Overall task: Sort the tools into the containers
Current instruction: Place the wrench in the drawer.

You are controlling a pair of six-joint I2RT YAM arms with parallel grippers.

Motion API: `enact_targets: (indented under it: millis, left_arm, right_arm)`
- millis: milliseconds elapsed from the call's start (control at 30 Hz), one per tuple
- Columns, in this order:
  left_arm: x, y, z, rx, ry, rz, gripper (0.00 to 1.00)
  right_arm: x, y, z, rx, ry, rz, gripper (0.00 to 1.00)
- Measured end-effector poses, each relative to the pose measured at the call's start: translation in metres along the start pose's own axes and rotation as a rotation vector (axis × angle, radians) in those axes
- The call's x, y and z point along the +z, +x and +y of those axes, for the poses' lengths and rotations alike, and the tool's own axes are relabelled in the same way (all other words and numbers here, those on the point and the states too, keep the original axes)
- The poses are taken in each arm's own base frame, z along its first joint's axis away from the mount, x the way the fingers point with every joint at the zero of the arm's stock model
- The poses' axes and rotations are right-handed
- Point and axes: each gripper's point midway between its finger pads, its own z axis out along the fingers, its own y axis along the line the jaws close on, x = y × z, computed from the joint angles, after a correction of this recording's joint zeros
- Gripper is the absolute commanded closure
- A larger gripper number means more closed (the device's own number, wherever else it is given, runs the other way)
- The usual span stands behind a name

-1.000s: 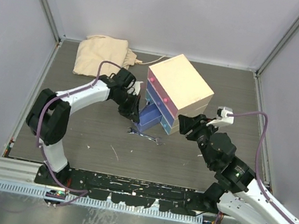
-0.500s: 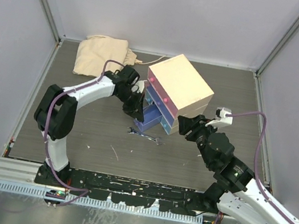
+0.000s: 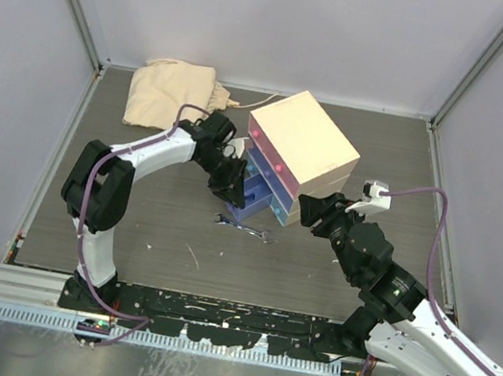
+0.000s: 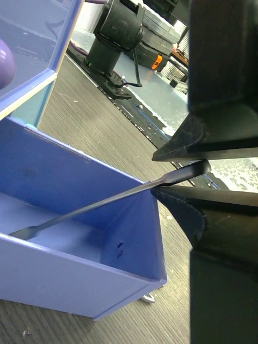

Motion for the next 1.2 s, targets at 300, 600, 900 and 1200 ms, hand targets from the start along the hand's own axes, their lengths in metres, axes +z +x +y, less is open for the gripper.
enact_targets:
  millis: [300, 600, 900, 1200]
  left_arm:
    - [-0.003, -0.012, -0.003, -0.014, -0.001, -0.040, 0.73]
    - [-0.004, -0.029, -0.001, -0.043, 0.001, -0.092, 0.78]
    - [0.004, -0.040, -0.002, -0.077, 0.031, -0.119, 0.62]
    - [-0.008, -0.045, -0.002, -0.063, -0.003, -0.183, 0.48]
  right_arm:
    - [0.000, 0.001, 0.000, 0.004, 0.000, 0.002, 0.47]
    - [0.000, 0.001, 0.000, 0.017, 0.000, 0.002, 0.47]
    - [-0.001, 0.004, -0.001, 0.015, 0.003, 0.015, 0.47]
    - [-0.001, 0.008, -0.008, -0.031, 0.032, 0.036, 0.47]
